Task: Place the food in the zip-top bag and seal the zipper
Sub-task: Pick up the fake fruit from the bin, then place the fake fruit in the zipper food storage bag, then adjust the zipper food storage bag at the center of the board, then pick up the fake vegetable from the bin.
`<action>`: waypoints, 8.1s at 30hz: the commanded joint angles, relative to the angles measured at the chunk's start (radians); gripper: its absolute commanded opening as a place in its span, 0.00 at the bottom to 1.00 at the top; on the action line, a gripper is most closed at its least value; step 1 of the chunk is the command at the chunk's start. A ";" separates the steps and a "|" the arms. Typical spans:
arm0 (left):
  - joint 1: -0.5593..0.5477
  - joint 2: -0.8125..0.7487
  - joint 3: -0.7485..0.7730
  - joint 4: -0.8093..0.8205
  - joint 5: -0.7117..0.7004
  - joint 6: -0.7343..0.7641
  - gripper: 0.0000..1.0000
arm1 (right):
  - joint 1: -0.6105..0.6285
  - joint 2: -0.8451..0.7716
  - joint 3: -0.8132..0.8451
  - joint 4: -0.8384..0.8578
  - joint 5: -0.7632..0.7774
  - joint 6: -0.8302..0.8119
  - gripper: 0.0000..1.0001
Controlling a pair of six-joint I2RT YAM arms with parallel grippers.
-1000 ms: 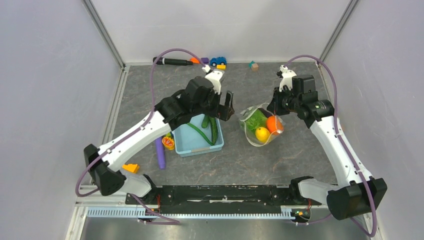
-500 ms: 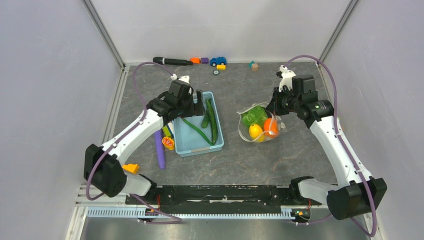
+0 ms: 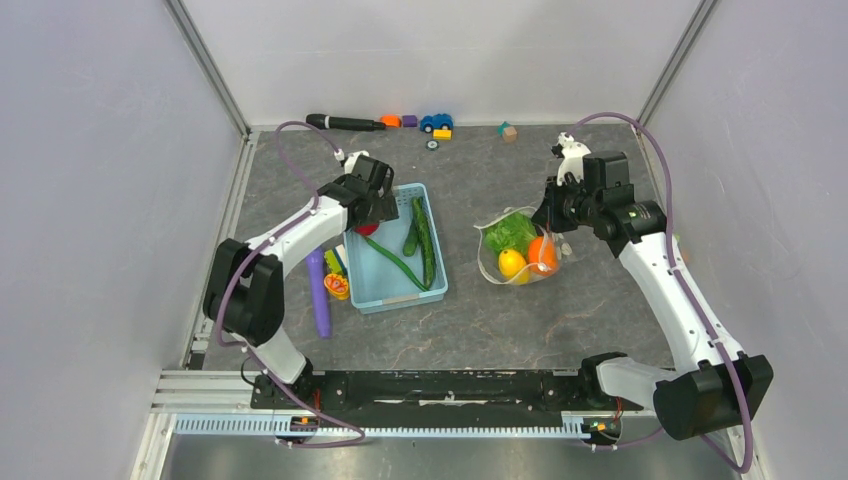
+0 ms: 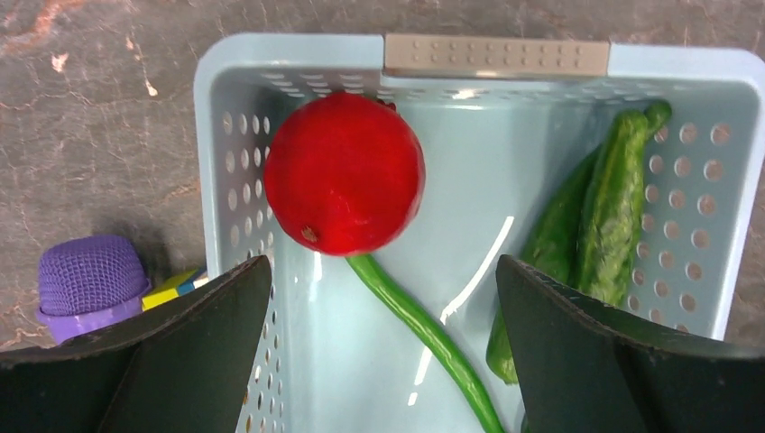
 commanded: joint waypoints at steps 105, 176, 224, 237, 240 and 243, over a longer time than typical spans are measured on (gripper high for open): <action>-0.538 -0.137 0.146 0.325 0.480 0.248 1.00 | -0.004 -0.132 -0.083 0.187 -0.312 0.113 0.00; -0.562 0.020 0.724 -0.462 0.037 -0.018 0.02 | 0.228 -0.165 0.116 -0.281 0.181 -0.012 0.00; -0.287 -0.267 0.233 -0.126 0.202 0.124 1.00 | -0.027 -0.078 0.021 -0.064 -0.039 -0.022 0.00; -0.153 -0.210 0.119 -0.056 0.270 0.077 1.00 | -0.027 -0.076 0.092 -0.060 -0.028 0.006 0.00; -0.137 -0.165 0.122 -0.043 0.281 0.074 1.00 | -0.027 -0.067 0.104 -0.064 -0.003 0.009 0.00; -0.127 -0.120 0.132 -0.043 0.253 0.067 1.00 | -0.027 -0.052 0.132 -0.087 0.081 0.027 0.00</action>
